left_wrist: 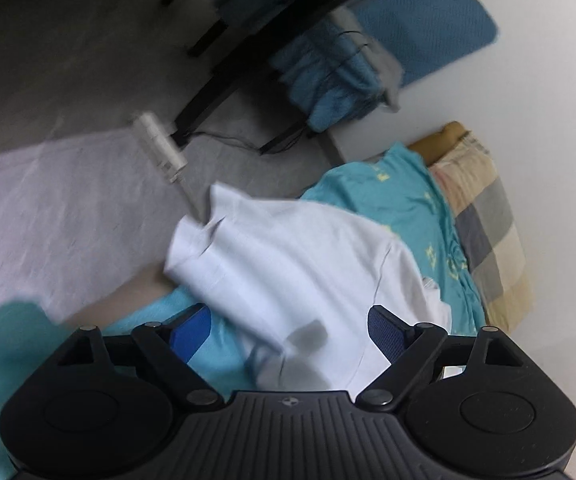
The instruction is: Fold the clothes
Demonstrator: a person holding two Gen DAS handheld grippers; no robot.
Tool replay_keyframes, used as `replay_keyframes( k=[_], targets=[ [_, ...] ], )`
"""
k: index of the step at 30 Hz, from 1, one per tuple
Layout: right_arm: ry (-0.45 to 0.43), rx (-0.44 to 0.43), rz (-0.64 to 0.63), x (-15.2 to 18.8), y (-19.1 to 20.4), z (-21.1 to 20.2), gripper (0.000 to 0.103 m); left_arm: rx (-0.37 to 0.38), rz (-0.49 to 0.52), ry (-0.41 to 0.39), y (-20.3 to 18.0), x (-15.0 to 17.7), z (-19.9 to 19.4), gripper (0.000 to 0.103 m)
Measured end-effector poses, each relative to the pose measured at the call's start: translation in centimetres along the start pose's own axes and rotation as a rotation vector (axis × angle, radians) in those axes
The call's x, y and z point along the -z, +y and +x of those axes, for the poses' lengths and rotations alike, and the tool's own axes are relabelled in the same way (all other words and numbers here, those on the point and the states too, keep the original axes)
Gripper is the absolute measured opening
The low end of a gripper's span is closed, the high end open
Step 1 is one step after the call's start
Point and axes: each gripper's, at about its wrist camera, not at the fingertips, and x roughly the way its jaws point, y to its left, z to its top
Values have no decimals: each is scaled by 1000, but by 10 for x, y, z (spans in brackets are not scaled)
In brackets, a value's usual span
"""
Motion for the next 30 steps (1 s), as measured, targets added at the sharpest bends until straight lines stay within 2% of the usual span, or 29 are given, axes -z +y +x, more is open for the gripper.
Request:
replay_keyframes(
  k=[3,5,7,8,10,11,15,19,23,25,30],
  targets=[
    [21,-2,29,0,-5,5,72,-15,49,-13,-5,-6,17,86],
    [31,-4,48,-1,-9,8,72,-36,69,-25,-9,-11,26,77],
    [28,-7,60,-2,-10,7,72,-62,89,-32,-13,-16,33,55],
    [23,-8,66,-3,-11,6,72,-75,99,-35,-15,-19,37,48],
    [12,-10,73,-4,-12,3,72,-101,121,-43,-19,-24,44,13],
    [7,-10,75,-4,-13,1,72,-114,163,-56,-26,-26,44,8],
    [-4,-4,90,-6,-17,-4,73,-150,401,-129,-69,-22,35,4],
    [-26,-7,108,-8,-20,-10,73,-167,637,-186,-128,-7,20,4],
    [-43,25,148,-10,-28,-18,73,-101,842,-227,-198,28,6,4],
    [-59,55,173,-11,-36,-23,73,-50,939,-224,-232,53,2,4],
    [-105,116,246,-14,-57,-38,73,50,1083,-134,-268,138,20,4]
  ],
)
